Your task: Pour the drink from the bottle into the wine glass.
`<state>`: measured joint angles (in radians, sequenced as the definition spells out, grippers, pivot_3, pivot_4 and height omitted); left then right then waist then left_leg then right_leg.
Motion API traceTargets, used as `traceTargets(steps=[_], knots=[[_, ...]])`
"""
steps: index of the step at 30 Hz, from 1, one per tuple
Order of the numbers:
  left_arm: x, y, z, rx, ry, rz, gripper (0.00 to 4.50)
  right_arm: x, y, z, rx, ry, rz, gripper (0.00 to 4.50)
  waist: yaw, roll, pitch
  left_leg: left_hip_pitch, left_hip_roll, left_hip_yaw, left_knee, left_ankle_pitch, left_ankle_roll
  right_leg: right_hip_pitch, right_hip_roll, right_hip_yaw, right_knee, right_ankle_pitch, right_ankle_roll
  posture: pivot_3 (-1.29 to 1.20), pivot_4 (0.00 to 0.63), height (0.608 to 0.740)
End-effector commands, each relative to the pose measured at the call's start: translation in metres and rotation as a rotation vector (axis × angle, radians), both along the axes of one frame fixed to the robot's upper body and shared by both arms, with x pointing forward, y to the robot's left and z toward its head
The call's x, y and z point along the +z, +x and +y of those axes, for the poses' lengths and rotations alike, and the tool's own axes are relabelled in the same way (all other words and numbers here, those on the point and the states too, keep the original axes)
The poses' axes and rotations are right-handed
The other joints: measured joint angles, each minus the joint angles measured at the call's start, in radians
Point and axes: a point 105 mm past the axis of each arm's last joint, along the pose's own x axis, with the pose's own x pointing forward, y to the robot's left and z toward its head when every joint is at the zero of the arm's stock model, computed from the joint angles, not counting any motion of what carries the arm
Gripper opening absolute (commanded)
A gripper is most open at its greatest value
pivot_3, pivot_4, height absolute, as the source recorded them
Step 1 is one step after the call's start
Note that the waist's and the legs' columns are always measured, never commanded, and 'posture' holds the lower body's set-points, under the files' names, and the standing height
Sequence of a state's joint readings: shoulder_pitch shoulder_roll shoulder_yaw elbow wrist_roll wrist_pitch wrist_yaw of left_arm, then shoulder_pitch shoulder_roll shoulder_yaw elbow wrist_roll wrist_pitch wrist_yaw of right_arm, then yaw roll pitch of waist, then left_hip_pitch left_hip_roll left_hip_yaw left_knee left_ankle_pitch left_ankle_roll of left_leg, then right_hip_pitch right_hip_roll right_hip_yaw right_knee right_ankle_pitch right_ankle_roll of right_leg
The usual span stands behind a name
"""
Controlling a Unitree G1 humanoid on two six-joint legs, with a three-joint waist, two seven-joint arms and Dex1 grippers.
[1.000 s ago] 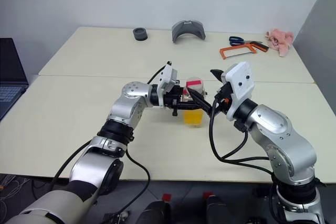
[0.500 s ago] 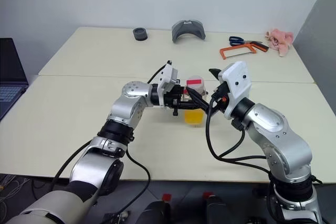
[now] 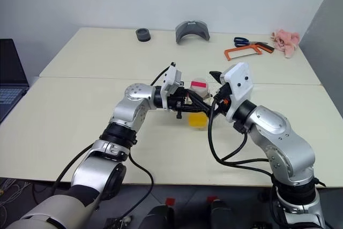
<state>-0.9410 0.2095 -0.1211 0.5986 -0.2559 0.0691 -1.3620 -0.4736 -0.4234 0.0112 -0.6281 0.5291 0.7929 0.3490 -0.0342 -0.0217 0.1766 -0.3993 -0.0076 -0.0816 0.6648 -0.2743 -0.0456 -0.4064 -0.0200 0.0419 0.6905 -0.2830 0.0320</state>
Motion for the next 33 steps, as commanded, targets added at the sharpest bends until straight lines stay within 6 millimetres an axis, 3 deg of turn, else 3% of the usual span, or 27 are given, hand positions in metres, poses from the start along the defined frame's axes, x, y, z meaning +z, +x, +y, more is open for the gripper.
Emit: traceTargets(steps=[1,30,33], knots=[[0.0126,-0.0036,-0.0024,-0.015,-0.029,-0.048,1.66,0.0149,-0.0089,-0.0003,0.024,0.034,-0.048,4.50,0.000,0.000,0.000,0.000,0.000,0.000,0.000,0.000,0.000,0.000,0.000,0.000,0.000,0.000,0.000,0.00,0.150,0.740],[0.0121,-0.0062,-0.0034,-0.035,-0.032,-0.042,1.66,0.0163,-0.0069,0.0039,0.143,0.053,0.055,4.50,0.000,0.000,0.000,0.000,0.000,0.000,0.000,0.000,0.000,0.000,0.000,0.000,0.000,0.000,0.000,0.00,0.150,0.740],[0.0121,-0.0065,-0.0033,-0.034,-0.032,-0.040,1.66,0.0164,-0.0067,0.0043,0.145,0.050,0.051,3.89,0.000,0.000,0.000,0.000,0.000,0.000,0.000,0.000,0.000,0.000,0.000,0.000,0.000,0.000,0.000,0.00,0.150,0.740]])
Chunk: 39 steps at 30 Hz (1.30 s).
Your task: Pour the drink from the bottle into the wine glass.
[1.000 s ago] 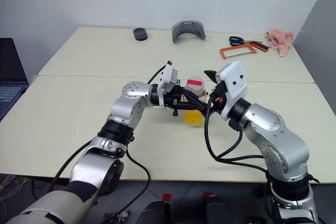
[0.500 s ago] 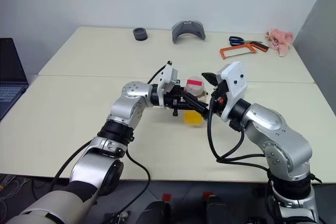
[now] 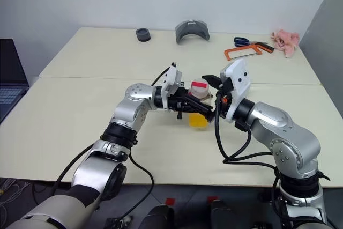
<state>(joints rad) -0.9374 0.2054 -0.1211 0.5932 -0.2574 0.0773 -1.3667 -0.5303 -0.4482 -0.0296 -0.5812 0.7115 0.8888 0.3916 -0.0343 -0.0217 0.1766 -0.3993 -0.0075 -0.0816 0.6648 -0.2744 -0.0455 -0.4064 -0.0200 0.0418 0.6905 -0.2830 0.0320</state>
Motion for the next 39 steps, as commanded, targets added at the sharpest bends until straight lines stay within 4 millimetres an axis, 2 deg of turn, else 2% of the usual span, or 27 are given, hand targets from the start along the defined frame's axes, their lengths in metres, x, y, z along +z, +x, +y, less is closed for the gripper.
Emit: traceTargets(steps=[1,5,6,7,12,15,20,25,27,32,35,39], knots=[[0.013,-0.005,-0.002,-0.026,-0.031,-0.048,1.66,0.015,-0.003,-0.002,0.005,0.024,-0.063,3.58,0.000,0.000,0.000,0.000,0.000,0.000,0.000,0.000,0.000,0.000,0.000,0.000,0.000,0.000,0.000,0.00,0.150,0.740],[0.013,-0.006,-0.002,-0.026,-0.032,-0.047,1.66,0.016,-0.004,-0.001,0.009,0.022,-0.074,2.10,-0.001,0.000,0.000,0.000,0.000,0.000,0.000,0.000,0.000,0.000,0.000,0.000,0.000,0.000,0.000,0.00,0.150,0.740],[0.013,-0.006,-0.002,-0.026,-0.032,-0.046,1.66,0.016,-0.004,0.000,0.012,0.016,-0.079,1.80,-0.001,0.000,0.000,0.000,0.000,0.000,0.000,0.000,0.000,0.000,0.000,0.000,0.000,0.000,0.000,0.00,0.150,0.740],[0.012,-0.006,-0.002,-0.026,-0.033,-0.045,1.65,0.016,-0.005,0.000,0.015,0.009,-0.086,1.71,-0.001,0.000,0.000,0.000,0.000,0.000,0.000,0.000,0.000,0.000,0.000,0.000,0.000,0.000,0.000,0.00,0.150,0.740],[0.011,-0.007,-0.003,-0.028,-0.041,-0.038,1.65,0.013,-0.010,0.003,0.060,-0.136,-0.177,1.71,0.000,0.000,0.000,0.000,0.000,0.000,0.000,0.000,0.000,0.000,0.000,0.000,0.000,0.000,0.000,0.00,0.150,0.740],[0.010,-0.009,-0.004,-0.029,-0.047,-0.035,1.65,0.018,-0.009,-0.001,0.072,-0.144,-0.204,1.71,0.000,0.000,0.000,0.000,0.000,0.000,0.000,0.000,0.000,0.000,0.000,0.000,-0.001,0.000,0.000,0.00,0.150,0.740],[0.008,-0.010,-0.003,-0.016,-0.056,-0.024,1.65,0.036,-0.008,-0.017,0.042,-0.071,-0.233,1.71,0.001,0.000,0.000,0.000,0.000,0.000,0.000,0.000,0.000,0.000,0.000,0.000,0.000,0.000,0.000,0.00,0.150,0.740],[0.007,-0.010,0.000,-0.001,-0.059,-0.016,1.65,0.044,-0.023,-0.032,0.014,0.053,-0.225,1.71,0.002,0.000,0.000,0.000,0.001,-0.001,0.000,0.000,0.000,0.000,-0.001,0.000,0.000,0.000,0.000,0.00,0.150,0.740],[0.007,-0.011,0.000,0.003,-0.060,-0.015,1.65,0.032,-0.025,-0.044,-0.056,0.026,-0.197,1.71,0.003,0.000,0.000,0.000,0.001,0.000,0.000,0.000,0.000,0.000,-0.001,0.000,0.000,0.000,0.000,0.00,0.150,0.740],[0.008,-0.009,0.002,0.021,-0.065,-0.015,1.65,-0.017,-0.022,-0.091,-0.316,-0.014,-0.076,1.70,0.005,0.000,0.000,0.000,0.000,0.001,0.000,0.000,0.000,0.001,-0.001,0.000,-0.001,0.000,0.000,0.00,0.150,0.740],[0.009,-0.008,0.003,0.026,-0.064,-0.018,1.65,-0.062,-0.029,-0.116,-0.431,-0.021,0.013,1.70,0.005,0.000,0.000,0.000,0.000,0.001,0.000,0.000,0.000,0.001,-0.001,0.000,-0.001,0.000,0.000,0.00,0.150,0.740],[0.010,-0.006,0.005,0.036,-0.061,-0.022,1.65,-0.118,-0.039,-0.127,-0.518,-0.049,0.152,1.70,0.000,0.000,0.000,0.001,0.000,0.002,-0.001,0.000,0.000,0.001,0.001,0.001,-0.001,0.000,0.000,0.00,0.150,0.740]])
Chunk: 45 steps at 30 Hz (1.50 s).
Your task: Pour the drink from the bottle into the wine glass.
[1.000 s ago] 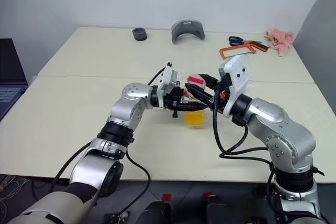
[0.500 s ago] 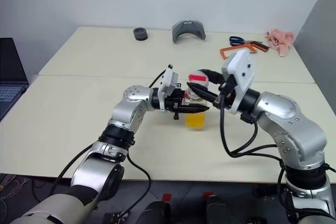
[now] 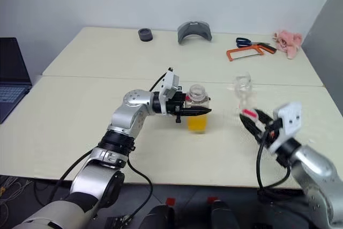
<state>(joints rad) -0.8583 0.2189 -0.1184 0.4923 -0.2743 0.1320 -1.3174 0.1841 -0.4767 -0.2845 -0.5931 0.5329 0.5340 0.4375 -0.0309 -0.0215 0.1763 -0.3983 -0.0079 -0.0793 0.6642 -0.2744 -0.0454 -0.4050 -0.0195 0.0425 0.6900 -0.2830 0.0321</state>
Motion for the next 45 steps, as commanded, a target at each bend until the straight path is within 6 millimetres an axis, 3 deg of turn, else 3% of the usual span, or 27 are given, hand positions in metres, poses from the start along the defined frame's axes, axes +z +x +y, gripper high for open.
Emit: traceTargets(steps=[1,2,3,9,10,12,14,18,21,29,33,39,45], knots=[[0.018,-0.001,0.000,-0.007,-0.039,-0.059,1.65,-0.019,-0.002,-0.003,-0.039,-0.035,0.009,1.70,-0.005,0.000,0.000,0.001,0.000,0.001,0.000,0.000,0.000,0.000,0.001,0.001,0.000,0.000,0.000,0.00,0.150,0.740],[0.018,0.000,0.000,-0.001,-0.036,-0.062,1.65,-0.028,-0.002,-0.006,-0.062,-0.029,0.027,1.70,-0.007,0.000,0.000,0.001,0.000,0.001,0.000,0.000,0.000,0.000,0.001,0.002,0.001,0.000,0.000,0.00,0.150,0.740],[0.018,0.000,0.001,0.005,-0.035,-0.067,1.65,-0.034,-0.002,-0.007,-0.071,-0.021,0.039,2.43,-0.008,0.000,0.000,0.002,0.000,0.001,0.000,0.000,0.000,0.000,0.001,0.002,0.001,0.000,0.000,0.00,0.150,0.740],[0.019,0.008,0.010,0.081,-0.050,-0.085,1.65,-0.044,-0.004,-0.014,-0.042,-0.110,0.038,4.40,-0.006,0.000,0.000,0.002,0.000,0.001,0.000,0.000,0.000,0.000,0.001,0.002,0.001,0.000,0.000,0.00,0.150,0.740],[0.019,0.011,0.013,0.106,-0.055,-0.089,1.65,-0.043,-0.004,-0.017,-0.033,-0.140,0.032,4.50,-0.005,0.000,0.000,0.002,0.000,0.001,0.000,0.000,0.000,0.000,0.001,0.001,0.001,0.000,0.000,0.00,0.150,0.740],[0.021,0.020,0.022,0.194,-0.063,-0.111,1.65,-0.033,-0.005,-0.023,-0.004,-0.195,0.011,4.50,-0.003,0.000,0.000,0.002,0.000,0.001,0.000,0.000,0.000,0.000,0.001,0.001,0.001,0.000,0.000,0.00,0.150,0.740],[0.027,0.037,0.035,0.338,-0.083,-0.149,1.65,-0.015,-0.005,-0.017,0.075,-0.223,-0.012,4.50,-0.003,0.000,0.000,0.002,0.000,0.001,0.001,0.000,0.000,0.000,0.001,0.002,0.001,0.000,0.000,0.00,0.150,0.740],[0.041,0.073,0.076,0.677,-0.144,-0.189,1.64,0.028,-0.004,0.031,0.316,-0.163,-0.077,4.50,-0.010,0.000,0.000,0.003,0.001,0.000,0.000,0.000,0.000,0.000,0.002,0.002,0.001,0.000,0.000,0.00,0.150,0.740],[0.045,0.093,0.115,0.915,-0.178,-0.197,1.64,0.058,0.009,0.074,0.453,-0.137,-0.162,4.50,-0.015,-0.001,0.001,0.002,0.002,-0.002,0.001,0.000,0.000,0.000,0.002,0.001,0.002,0.000,0.000,0.00,0.150,0.740],[0.042,0.111,0.181,1.254,-0.253,-0.139,1.64,0.084,0.060,0.157,0.529,-0.161,-0.244,4.50,-0.002,-0.002,0.001,-0.001,0.001,-0.003,0.001,0.002,-0.003,-0.002,-0.003,-0.001,0.001,0.000,0.000,0.00,0.150,0.740],[0.038,0.114,0.195,1.331,-0.248,-0.122,1.64,0.085,0.069,0.185,0.579,-0.183,-0.251,4.50,0.003,-0.003,0.000,-0.003,0.000,-0.003,0.002,0.003,-0.004,-0.004,-0.004,-0.003,0.001,0.000,0.000,0.00,0.150,0.740],[0.025,0.115,0.194,1.340,-0.223,-0.088,1.64,0.079,0.072,0.195,0.603,-0.206,-0.243,4.50,-0.001,-0.003,0.000,-0.003,0.000,-0.003,0.001,0.002,-0.004,-0.004,-0.005,-0.002,0.001,0.000,0.000,0.00,0.150,0.740],[0.017,0.113,0.190,1.311,-0.228,-0.073,3.47,0.078,0.072,0.196,0.602,-0.206,-0.238,4.50,-0.004,-0.003,0.000,-0.002,0.000,-0.003,0.001,0.002,-0.004,-0.005,-0.003,-0.002,0.003,0.000,0.000,0.00,0.150,0.740]])
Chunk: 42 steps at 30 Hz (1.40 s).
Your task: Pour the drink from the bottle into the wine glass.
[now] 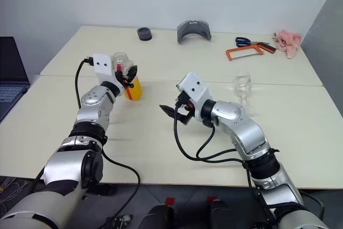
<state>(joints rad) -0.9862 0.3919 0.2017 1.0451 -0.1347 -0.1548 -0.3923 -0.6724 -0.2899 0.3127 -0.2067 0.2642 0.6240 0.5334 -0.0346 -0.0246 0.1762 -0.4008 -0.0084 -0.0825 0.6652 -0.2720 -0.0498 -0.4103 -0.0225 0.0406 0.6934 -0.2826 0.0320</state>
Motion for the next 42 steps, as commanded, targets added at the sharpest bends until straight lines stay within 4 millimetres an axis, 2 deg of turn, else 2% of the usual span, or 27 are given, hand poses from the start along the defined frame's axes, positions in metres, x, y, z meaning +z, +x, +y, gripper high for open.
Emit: traceTargets(steps=[1,3,4,16,23,27,36,38,40,42], knots=[[0.014,-0.001,-0.003,-0.023,0.008,-0.059,3.76,0.013,-0.005,0.003,0.021,0.012,-0.051,4.50,0.000,0.000,0.000,0.000,0.000,0.000,0.000,0.000,0.000,0.000,0.000,0.000,0.000,0.000,0.000,0.00,0.150,0.740],[0.009,-0.003,-0.004,-0.031,0.006,-0.056,4.39,0.012,-0.006,0.001,0.018,0.011,-0.044,4.50,-0.001,0.000,0.000,0.000,0.000,0.000,0.000,0.000,0.000,0.000,0.000,0.000,0.000,0.000,0.000,0.00,0.150,0.740],[0.006,-0.004,-0.004,-0.030,0.008,-0.052,4.48,0.012,-0.007,0.000,0.015,0.012,-0.040,4.50,-0.001,0.000,0.000,0.000,0.000,0.000,0.000,0.000,0.000,0.000,0.000,0.000,0.001,0.000,0.000,0.00,0.150,0.740],[-0.035,-0.018,0.010,0.029,0.039,0.026,4.48,-0.009,-0.020,-0.011,0.001,-0.010,0.033,4.50,0.000,0.000,0.000,0.001,0.001,-0.001,0.000,-0.002,0.003,-0.001,0.000,0.001,0.002,0.000,0.000,0.00,0.150,0.740],[-0.054,-0.029,0.020,0.041,0.089,0.067,4.48,-0.030,-0.032,-0.028,-0.020,-0.059,0.092,4.50,0.001,0.000,0.000,0.001,0.000,-0.001,0.000,-0.002,0.004,-0.001,0.000,0.001,0.002,0.000,0.000,0.00,0.150,0.740],[-0.062,-0.039,0.024,0.030,0.115,0.087,4.48,-0.034,-0.038,-0.040,-0.037,-0.063,0.119,4.50,0.000,0.000,0.000,0.001,0.001,0.000,0.000,-0.002,0.004,-0.001,0.000,0.002,0.003,0.000,0.000,0.00,0.150,0.740],[-0.079,-0.076,0.034,-0.043,0.189,0.160,4.48,-0.022,-0.057,-0.064,-0.072,-0.017,0.173,4.50,0.000,0.000,0.000,0.002,0.003,-0.001,0.000,-0.002,0.004,0.000,0.000,0.002,0.003,0.000,0.000,0.00,0.150,0.740],[-0.079,-0.088,0.029,-0.106,0.172,0.154,4.48,-0.013,-0.055,-0.074,-0.111,0.028,0.191,4.50,0.000,0.000,0.000,0.002,0.003,-0.001,0.000,-0.002,0.004,0.000,0.000,0.002,0.003,0.000,0.000,0.00,0.150,0.740],[-0.080,-0.100,0.017,-0.199,0.126,0.158,4.48,0.003,-0.048,-0.086,-0.157,0.148,0.236,4.50,0.001,0.000,0.000,0.002,0.004,-0.001,0.000,-0.002,0.004,0.001,-0.001,0.002,0.002,0.000,0.000,0.00,0.150,0.740],[-0.079,-0.109,0.002,-0.297,0.112,0.161,4.48,0.011,-0.037,-0.102,-0.223,0.183,0.253,4.50,0.003,0.000,0.000,0.002,0.004,-0.001,0.000,-0.002,0.004,0.001,-0.001,0.002,0.003,0.000,0.000,0.00,0.150,0.740]])
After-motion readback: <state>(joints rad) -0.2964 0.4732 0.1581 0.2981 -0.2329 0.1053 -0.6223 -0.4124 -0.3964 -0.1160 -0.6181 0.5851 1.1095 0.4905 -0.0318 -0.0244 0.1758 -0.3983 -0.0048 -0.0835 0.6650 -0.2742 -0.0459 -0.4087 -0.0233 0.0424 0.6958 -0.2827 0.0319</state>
